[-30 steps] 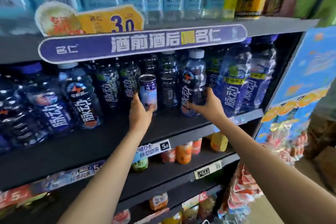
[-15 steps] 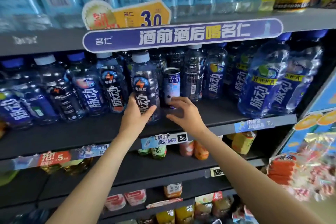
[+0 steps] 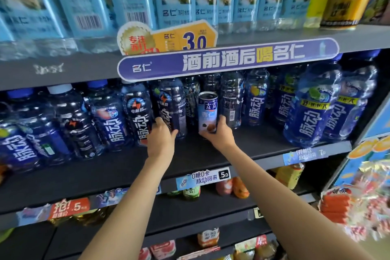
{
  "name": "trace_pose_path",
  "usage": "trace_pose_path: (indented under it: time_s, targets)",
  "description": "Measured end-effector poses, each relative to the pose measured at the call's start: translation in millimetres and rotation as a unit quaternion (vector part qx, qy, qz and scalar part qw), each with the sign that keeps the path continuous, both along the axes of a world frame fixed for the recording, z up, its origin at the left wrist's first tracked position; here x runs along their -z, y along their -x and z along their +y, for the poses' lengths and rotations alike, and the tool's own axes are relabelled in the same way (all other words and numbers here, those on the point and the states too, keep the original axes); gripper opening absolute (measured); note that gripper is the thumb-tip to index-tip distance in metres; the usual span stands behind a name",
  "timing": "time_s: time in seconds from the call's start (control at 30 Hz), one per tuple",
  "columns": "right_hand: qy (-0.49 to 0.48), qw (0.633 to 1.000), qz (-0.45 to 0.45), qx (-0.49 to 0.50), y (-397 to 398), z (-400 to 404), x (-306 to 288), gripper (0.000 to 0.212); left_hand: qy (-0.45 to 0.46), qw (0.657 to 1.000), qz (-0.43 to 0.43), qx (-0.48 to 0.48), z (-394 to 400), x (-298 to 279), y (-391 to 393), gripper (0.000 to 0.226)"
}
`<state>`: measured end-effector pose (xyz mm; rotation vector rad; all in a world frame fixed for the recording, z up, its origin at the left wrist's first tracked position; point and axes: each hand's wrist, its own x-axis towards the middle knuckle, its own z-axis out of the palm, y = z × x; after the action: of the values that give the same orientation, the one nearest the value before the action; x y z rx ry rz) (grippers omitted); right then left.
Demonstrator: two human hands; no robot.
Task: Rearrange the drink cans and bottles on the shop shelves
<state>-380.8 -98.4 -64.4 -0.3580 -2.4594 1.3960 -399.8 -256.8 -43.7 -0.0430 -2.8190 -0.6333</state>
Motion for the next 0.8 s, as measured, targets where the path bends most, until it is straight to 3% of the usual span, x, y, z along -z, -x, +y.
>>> trace_pose_path:
  time_s: [0.07,0.23,0.37,0.47,0.53,0.63,0.7,0.8]
  targets:
    - [-0.013,1.000,0.005,0.016,6,-5,3,0.041,-0.007,1.000,0.009,0.007,-1,2,-2,0.047]
    - [-0.054,0.998,0.015,0.000,-4,3,4,0.041,-0.026,0.990,0.122,0.059,-1,18,-14,0.021]
    - [-0.081,0.996,0.027,-0.009,-29,32,4,0.038,-0.080,0.967,0.187,0.151,19,23,-15,0.026]
    - [-0.082,0.995,-0.012,-0.059,-44,61,-1,0.038,-0.105,0.956,0.201,0.186,42,20,-20,0.030]
    - [-0.009,0.993,-0.015,-0.118,-51,80,-8,0.036,-0.135,0.953,0.181,0.200,61,15,-22,0.036]
    - [0.135,0.987,0.090,-0.010,-53,107,-24,0.031,-0.254,0.944,0.090,0.188,89,9,-19,0.046]
    - [0.085,0.991,0.093,0.054,-44,122,-32,0.038,-0.357,0.922,0.012,0.152,103,3,-17,0.040]
    - [0.048,0.997,0.016,0.052,-25,131,-31,0.054,-0.415,0.903,-0.008,0.113,112,0,-18,0.027]
